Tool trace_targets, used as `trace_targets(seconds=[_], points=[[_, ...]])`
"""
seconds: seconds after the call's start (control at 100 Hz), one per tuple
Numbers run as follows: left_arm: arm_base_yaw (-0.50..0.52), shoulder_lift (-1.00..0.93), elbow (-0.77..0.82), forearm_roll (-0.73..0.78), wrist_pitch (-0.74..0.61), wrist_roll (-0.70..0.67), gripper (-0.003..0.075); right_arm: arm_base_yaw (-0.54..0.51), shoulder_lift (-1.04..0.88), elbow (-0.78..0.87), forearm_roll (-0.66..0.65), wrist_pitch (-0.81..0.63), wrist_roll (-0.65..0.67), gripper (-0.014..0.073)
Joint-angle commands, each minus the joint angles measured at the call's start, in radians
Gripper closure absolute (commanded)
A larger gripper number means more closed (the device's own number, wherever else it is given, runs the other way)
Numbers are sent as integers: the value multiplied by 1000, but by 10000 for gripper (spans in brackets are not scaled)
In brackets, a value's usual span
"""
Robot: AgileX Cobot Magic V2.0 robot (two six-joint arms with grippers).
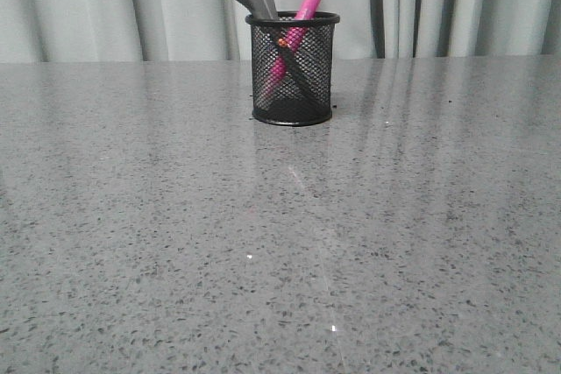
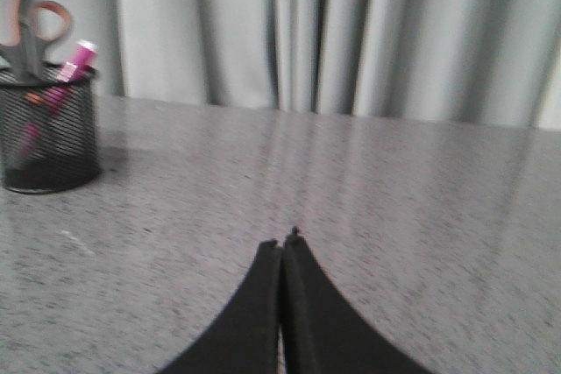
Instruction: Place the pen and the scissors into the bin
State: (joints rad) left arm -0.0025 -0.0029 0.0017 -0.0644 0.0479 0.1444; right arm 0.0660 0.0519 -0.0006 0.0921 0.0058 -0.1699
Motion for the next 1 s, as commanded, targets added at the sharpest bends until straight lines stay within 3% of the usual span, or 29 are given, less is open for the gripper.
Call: trace_targets(seconds=[0.0, 0.3, 0.99], points=[[-11, -34, 45, -7, -68, -9, 739, -52, -31, -2, -21, -25, 10, 662], [-11, -34, 45, -7, -68, -9, 739, -86, -82, 25, -55, 80, 10, 662], [-11, -34, 45, -7, -68, -9, 739, -86, -82, 25, -66, 78, 10, 662]])
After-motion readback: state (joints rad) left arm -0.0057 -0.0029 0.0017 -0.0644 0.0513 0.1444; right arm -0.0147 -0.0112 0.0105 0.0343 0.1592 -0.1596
